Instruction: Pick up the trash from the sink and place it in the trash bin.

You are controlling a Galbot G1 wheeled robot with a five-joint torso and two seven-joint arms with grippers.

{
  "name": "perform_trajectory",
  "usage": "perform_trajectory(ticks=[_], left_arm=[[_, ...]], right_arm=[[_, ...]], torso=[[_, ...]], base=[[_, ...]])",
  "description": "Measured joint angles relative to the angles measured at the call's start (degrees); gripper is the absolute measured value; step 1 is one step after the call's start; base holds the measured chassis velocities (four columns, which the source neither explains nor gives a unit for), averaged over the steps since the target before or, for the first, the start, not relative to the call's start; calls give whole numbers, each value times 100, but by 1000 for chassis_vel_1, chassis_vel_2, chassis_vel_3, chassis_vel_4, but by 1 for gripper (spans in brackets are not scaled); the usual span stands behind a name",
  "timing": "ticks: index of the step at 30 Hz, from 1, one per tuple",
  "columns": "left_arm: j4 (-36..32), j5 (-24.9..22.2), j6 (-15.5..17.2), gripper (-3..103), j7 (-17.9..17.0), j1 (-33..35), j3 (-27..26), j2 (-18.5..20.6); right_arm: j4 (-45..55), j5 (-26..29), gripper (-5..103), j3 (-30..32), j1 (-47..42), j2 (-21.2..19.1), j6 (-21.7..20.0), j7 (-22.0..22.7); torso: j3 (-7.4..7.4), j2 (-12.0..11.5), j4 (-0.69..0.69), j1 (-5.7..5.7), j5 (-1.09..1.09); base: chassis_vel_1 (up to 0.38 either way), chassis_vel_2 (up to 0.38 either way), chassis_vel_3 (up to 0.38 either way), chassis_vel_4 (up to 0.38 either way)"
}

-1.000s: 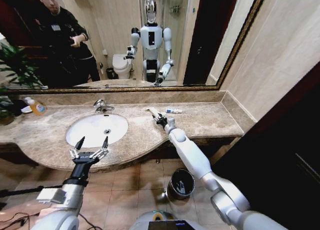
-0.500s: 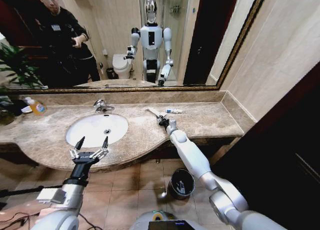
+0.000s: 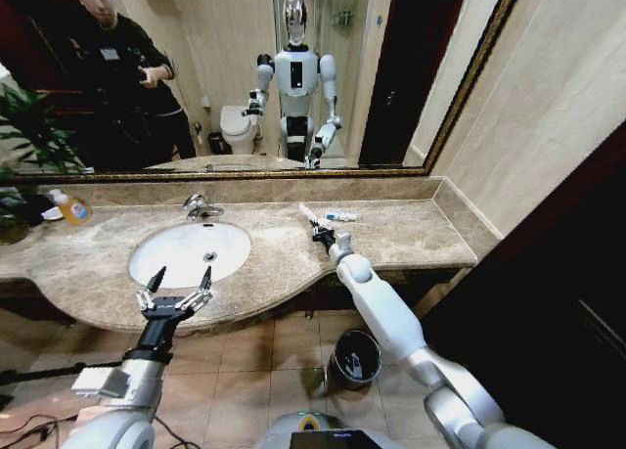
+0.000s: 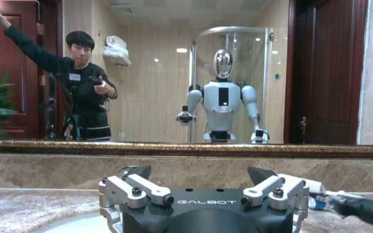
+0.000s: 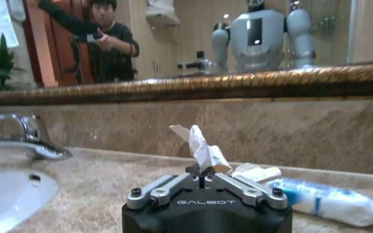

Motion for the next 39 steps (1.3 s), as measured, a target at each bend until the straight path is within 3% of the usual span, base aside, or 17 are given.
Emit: perform_trajectory(ticks=[10, 18, 27, 32, 34, 39], left_arm=[[0, 0, 0, 100, -1, 0, 0, 0], [0, 0, 0, 100, 0, 0, 0, 0], [0, 0, 0, 100, 2, 0, 1, 1], [0, 0, 0, 100, 0, 0, 0, 0], [0, 0, 0, 100, 0, 0, 0, 0], [0, 0, 0, 100, 0, 0, 0, 0]], right_arm=[[1060, 96, 0, 497, -847, -707, 58, -14], [2667, 337, 0, 1180, -2537, -1383, 203, -213], [3448, 528, 0, 1706, -3776, -1562, 551, -208], [3326, 624, 0, 2291, -4536, -1585, 1061, -654], [3180, 624, 0, 2558, -4899, -1623, 1324, -1086], [2944, 626, 0, 2717, -5306, -1679, 1714, -1400]], torso=[[0, 0, 0, 0, 1], [-1, 1, -2, -1, -1], [0, -1, -1, -1, 2], [-1, 0, 0, -1, 3], [0, -1, -1, 0, 2], [0, 0, -1, 0, 1]], base=[[0, 0, 0, 0], [0, 0, 0, 0], [0, 0, 0, 0], [0, 0, 0, 0], [0, 0, 0, 0], [0, 0, 0, 0]])
